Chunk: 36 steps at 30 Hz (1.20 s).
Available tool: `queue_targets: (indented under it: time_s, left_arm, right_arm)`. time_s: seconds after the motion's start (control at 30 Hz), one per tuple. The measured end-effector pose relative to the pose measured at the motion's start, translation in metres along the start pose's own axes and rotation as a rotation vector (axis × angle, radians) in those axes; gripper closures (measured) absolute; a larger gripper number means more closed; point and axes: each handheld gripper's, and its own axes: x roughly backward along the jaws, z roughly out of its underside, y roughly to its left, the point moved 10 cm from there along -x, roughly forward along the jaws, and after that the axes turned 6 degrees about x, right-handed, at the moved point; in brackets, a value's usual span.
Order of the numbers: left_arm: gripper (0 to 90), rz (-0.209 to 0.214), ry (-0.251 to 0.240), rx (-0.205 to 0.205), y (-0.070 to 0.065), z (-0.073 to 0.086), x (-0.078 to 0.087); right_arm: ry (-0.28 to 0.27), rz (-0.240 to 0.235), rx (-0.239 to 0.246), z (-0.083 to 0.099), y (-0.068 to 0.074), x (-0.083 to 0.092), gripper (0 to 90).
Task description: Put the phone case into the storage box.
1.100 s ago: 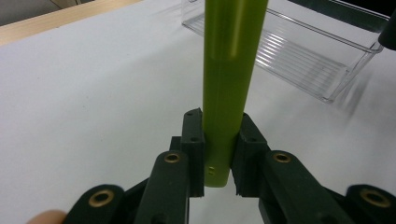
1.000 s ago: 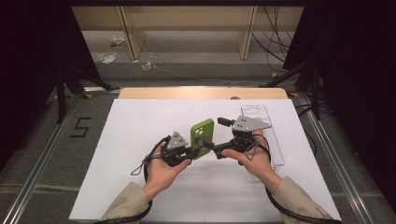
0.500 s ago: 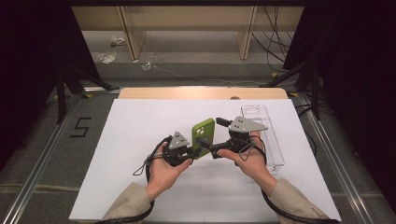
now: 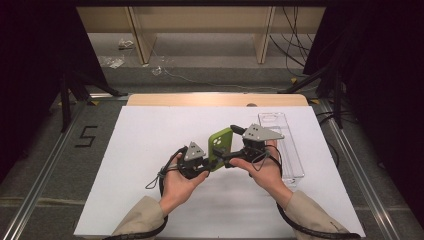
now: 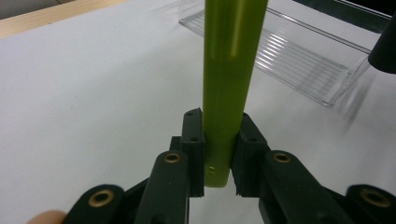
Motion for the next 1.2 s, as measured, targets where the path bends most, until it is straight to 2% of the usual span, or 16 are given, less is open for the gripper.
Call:
queue_targets:
  time_s: [1.2]
  left_arm:
    - [76.8,-0.012,-0.002,0.004,-0.0036,0.0011,-0.0066]
  right_arm:
    - [0.012,0.040,-0.014,0.0037,-0.0015,-0.0086,6.2]
